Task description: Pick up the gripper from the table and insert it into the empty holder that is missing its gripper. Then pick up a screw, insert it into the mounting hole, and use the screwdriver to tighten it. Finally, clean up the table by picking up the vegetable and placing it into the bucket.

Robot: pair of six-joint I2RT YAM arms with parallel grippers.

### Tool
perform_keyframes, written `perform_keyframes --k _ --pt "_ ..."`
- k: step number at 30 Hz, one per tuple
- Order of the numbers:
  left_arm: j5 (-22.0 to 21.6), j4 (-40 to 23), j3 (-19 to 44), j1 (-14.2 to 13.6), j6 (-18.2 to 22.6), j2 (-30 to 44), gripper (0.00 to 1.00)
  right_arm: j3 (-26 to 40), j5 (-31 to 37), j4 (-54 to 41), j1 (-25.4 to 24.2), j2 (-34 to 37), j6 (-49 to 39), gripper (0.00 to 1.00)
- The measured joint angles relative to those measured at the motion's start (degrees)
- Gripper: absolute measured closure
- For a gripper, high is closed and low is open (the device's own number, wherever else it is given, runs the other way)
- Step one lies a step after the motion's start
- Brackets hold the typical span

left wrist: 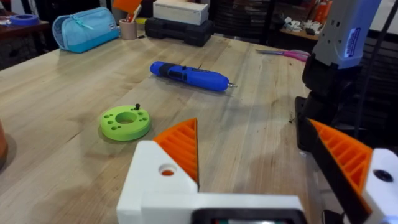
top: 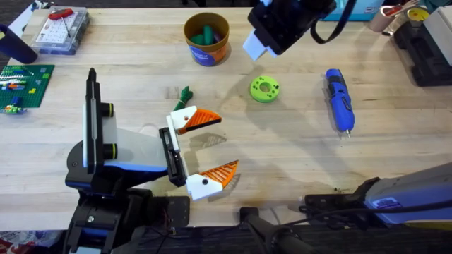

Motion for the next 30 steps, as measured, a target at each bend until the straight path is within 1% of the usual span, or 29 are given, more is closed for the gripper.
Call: perform_keyframes --k 18,26,30 --pt "0.0 -0.5 0.0 0.0 0.0 -0.1 0.009 0.0 0.0 -0.4 -0.2 0.2 0.1 0.988" --pt "0.0 -0.5 0.0 0.0 0.0 -0.1 0.009 0.0 0.6 -3.2 -4.6 0.2 2.5 0.994" --pt "0.0 -0.5 0.0 0.0 0.0 0.0 0.009 0.0 0.9 -4.2 -5.7 0.2 3.7 0.994"
